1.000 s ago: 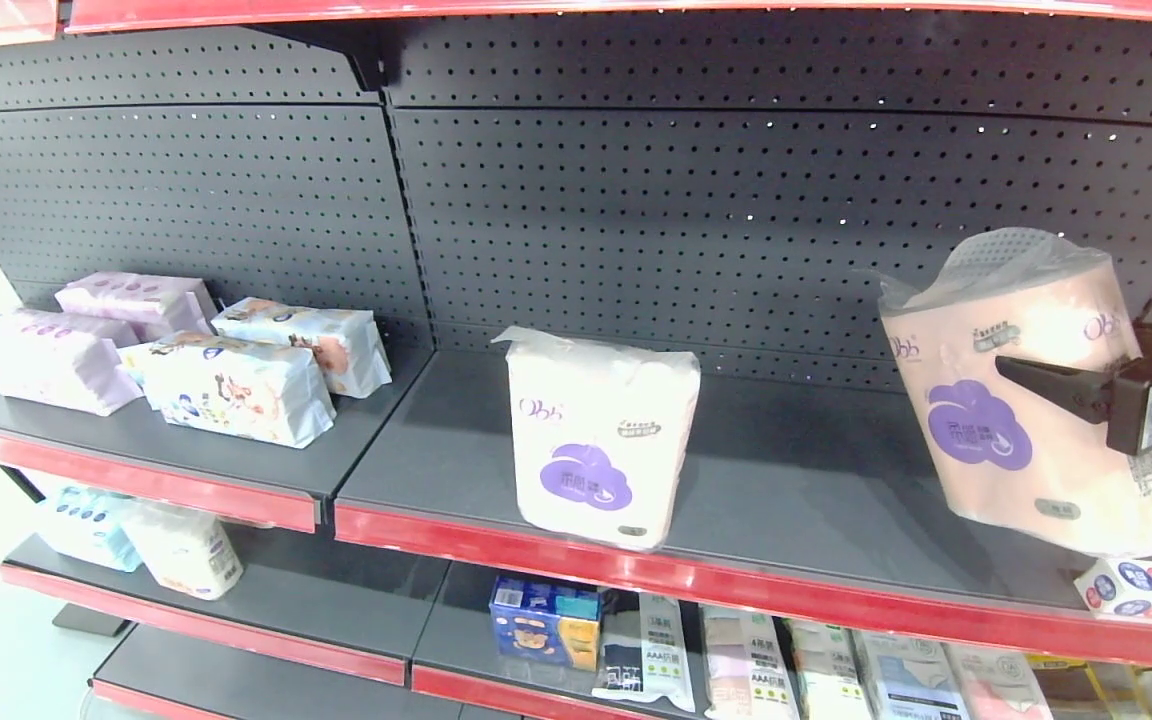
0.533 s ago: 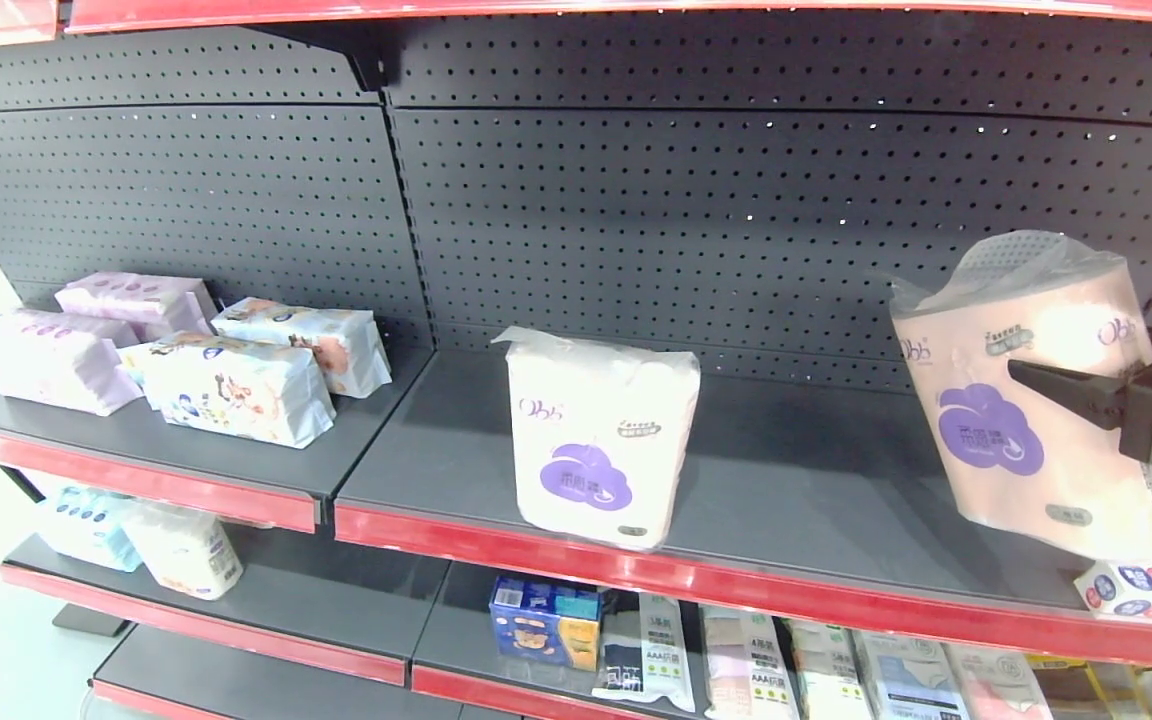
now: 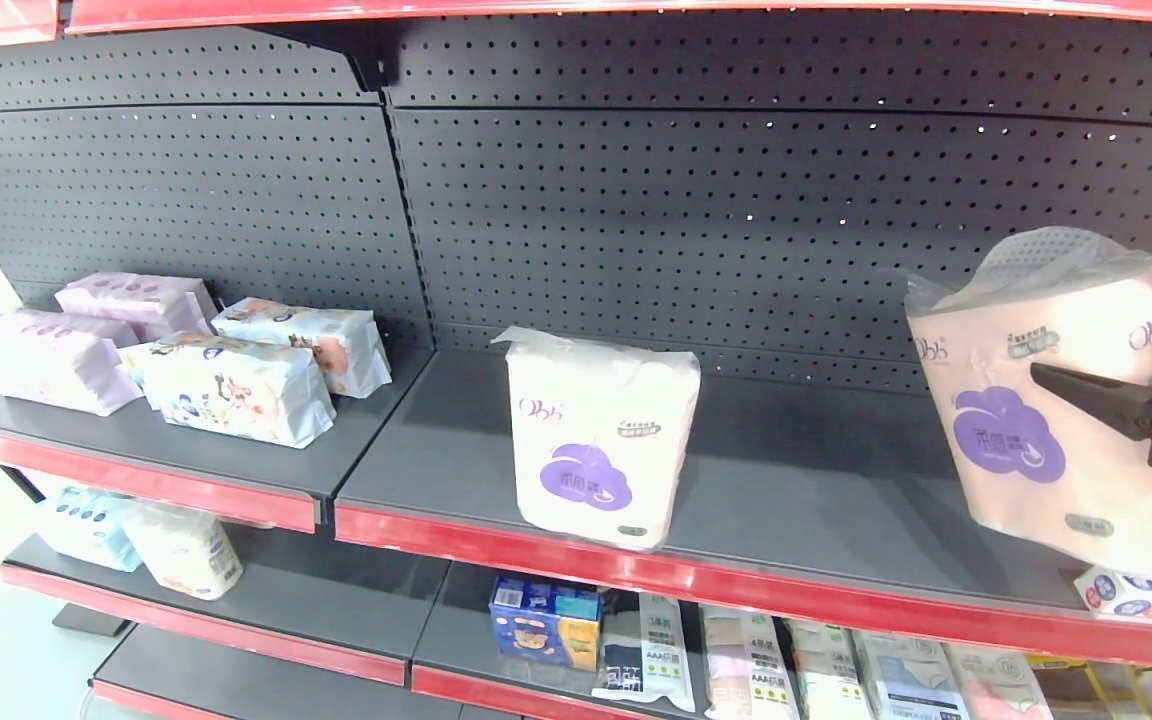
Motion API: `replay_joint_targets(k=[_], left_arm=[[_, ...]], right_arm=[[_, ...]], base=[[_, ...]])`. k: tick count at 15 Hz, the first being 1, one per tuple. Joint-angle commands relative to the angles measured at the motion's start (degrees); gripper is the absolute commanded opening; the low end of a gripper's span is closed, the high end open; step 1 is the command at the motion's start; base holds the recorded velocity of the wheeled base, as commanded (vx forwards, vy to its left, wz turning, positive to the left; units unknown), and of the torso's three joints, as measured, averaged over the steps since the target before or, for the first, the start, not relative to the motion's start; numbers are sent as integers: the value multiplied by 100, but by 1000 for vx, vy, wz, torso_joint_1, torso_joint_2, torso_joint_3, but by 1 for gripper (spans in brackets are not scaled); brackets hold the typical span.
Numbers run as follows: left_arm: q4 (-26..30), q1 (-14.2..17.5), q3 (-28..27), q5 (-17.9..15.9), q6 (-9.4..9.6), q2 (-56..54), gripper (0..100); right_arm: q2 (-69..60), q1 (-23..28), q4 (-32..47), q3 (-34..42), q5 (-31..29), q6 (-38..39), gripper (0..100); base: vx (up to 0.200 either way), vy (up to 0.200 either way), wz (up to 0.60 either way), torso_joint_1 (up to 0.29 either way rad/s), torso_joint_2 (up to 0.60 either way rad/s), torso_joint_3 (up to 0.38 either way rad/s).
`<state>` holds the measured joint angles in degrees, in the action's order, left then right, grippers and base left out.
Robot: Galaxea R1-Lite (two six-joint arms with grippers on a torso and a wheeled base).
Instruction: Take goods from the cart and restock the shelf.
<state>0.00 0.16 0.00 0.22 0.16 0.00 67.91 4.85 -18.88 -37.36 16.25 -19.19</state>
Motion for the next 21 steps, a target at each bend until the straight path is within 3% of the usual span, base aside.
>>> replay_joint_targets(k=[1,7,11,16,21], left_arm=[[0,2,0,4,-7,9,100],[0,2,0,13,2,9,100],[0,2,0,4,-7,9,100],[0,2,0,4,2,9,100],[0,2,0,4,-7,9,100]], right_arm=[[-182,-11,-1,98,19,91,0],[178,-125,-432,274,361,513,0],[662,-134,-986,625,1627,539,0],[2006,-81,-2322,27,1961,697,0],[2771,-63,-2796,-500,2497,926,0]], base=[[0,0,0,0,0,0],[0,0,0,0,0,0],[0,0,0,0,0,0],[0,0,0,0,0,0],[0,0,0,0,0,0]])
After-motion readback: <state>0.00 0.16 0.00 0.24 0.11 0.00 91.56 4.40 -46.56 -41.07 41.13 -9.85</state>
